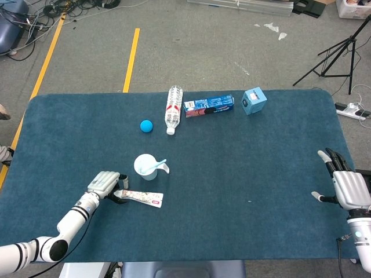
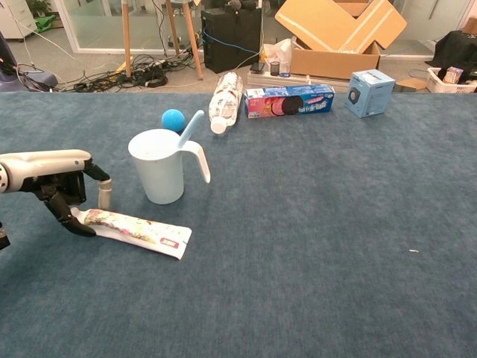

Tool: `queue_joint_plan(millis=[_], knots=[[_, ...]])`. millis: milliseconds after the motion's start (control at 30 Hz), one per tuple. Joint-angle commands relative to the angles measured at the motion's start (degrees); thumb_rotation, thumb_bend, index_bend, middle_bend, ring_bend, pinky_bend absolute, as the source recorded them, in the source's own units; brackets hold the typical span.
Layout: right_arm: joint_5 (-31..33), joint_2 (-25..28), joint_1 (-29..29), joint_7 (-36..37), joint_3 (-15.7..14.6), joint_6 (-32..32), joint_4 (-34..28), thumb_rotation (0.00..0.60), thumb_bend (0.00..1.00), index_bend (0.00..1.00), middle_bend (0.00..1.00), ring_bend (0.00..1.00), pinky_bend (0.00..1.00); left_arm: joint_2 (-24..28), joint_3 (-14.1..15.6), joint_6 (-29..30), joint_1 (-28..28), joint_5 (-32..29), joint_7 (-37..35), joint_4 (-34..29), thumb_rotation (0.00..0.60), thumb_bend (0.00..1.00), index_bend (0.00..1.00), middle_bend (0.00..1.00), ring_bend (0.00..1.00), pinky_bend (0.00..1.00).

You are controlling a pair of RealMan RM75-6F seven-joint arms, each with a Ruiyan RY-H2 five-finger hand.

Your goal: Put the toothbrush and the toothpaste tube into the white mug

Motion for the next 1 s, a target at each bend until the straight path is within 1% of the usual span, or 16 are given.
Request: queue_joint_plan(millis=[33, 367, 533, 767, 900, 967, 1000], knots=[[0.0, 0.1, 0.0, 0.1, 0.0, 0.0, 0.0, 0.600, 0.01, 0.11, 0.02, 0.01, 0.40, -0.5, -0.1, 0.0, -0.2, -0.1, 0.1, 0.4, 0.600, 0.00, 0.50, 1.00, 1.00, 1.00], [-0.1, 0.2, -0.1, 0.5, 0.1, 0.1, -0.1, 0.600, 0.01, 0.11, 0.02, 0.01, 0.40, -1.1, 0.1, 0.4, -0.4, 0.5, 0.5, 0.9, 0.600, 0.00, 0.58, 1.00, 1.00, 1.00], [-0.1, 0.2, -0.1, 0.4, 0.1, 0.2, 0.0, 0.600, 0.01, 0.11, 0.02, 0.01, 0.40, -1.4, 0.3, 0.1, -0.6, 0.2, 0.9, 1.1, 0.600, 0.00, 0.58, 1.00, 1.00, 1.00], [0.0, 0.2, 0.0, 0.4, 0.1, 0.0, 0.0, 0.600, 0.01, 0.11, 0.02, 0.01, 0.40, -2.0, 0.2, 0.3, -0.8, 0.3, 1.0, 1.6, 0.600, 0.00, 0.55, 1.00, 1.00, 1.00], [0.0, 0.2, 0.0, 0.4, 0.1, -0.1, 0.0, 0.600, 0.01, 0.11, 0.02, 0.01, 0.40, -2.2, 0.4, 0.5, -0.9, 0.2, 1.5, 1.8, 0.600, 0.00, 0.56, 1.00, 1.00, 1.00], [0.0, 0.2, 0.0, 0.4, 0.1, 0.0, 0.0, 0.600, 0.01, 0.11, 0.02, 0.01, 0.40, -2.3, 0.5, 0.6, -0.8, 0.2, 1.7, 1.8, 0.600, 0.02, 0.58, 1.00, 1.00, 1.00], [0.0, 0.2, 0.0, 0.4, 0.1, 0.0, 0.0, 0.600, 0.01, 0.11, 0.02, 0.01, 0.40, -2.3, 0.5, 0.7, -0.8, 0.2, 1.7, 1.8, 0.600, 0.05, 0.59, 1.00, 1.00, 1.00]])
